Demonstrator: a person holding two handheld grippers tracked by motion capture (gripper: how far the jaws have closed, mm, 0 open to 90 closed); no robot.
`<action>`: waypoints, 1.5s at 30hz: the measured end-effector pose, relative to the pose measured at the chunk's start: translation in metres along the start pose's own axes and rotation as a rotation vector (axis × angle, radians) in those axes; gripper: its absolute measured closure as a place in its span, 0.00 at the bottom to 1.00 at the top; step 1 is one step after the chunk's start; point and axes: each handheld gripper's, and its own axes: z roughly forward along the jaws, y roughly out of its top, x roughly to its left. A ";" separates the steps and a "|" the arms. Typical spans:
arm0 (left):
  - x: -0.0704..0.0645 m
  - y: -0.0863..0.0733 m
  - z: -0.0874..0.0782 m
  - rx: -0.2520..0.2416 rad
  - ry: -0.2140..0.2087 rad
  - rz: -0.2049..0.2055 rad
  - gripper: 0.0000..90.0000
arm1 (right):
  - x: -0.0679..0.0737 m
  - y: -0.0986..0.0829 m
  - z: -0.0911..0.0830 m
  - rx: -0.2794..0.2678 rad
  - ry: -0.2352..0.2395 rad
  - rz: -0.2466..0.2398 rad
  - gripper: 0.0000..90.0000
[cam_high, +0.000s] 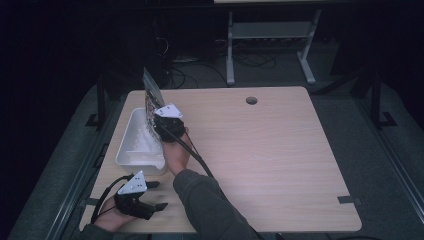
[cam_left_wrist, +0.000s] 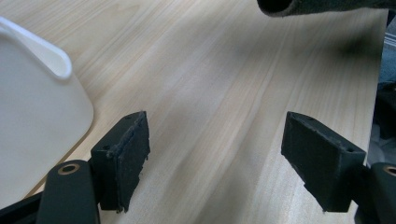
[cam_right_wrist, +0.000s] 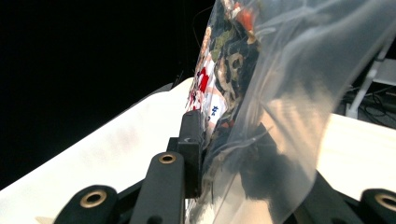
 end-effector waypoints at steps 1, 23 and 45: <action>0.000 0.000 0.000 0.003 -0.001 0.004 0.26 | 0.000 -0.001 0.000 0.000 0.003 0.011 0.80; 0.000 0.001 0.001 0.006 -0.002 0.008 0.26 | -0.023 0.004 0.005 0.058 0.239 0.042 0.39; 0.000 0.001 0.002 0.005 0.009 0.011 0.26 | -0.064 -0.011 -0.032 0.095 0.431 0.106 0.32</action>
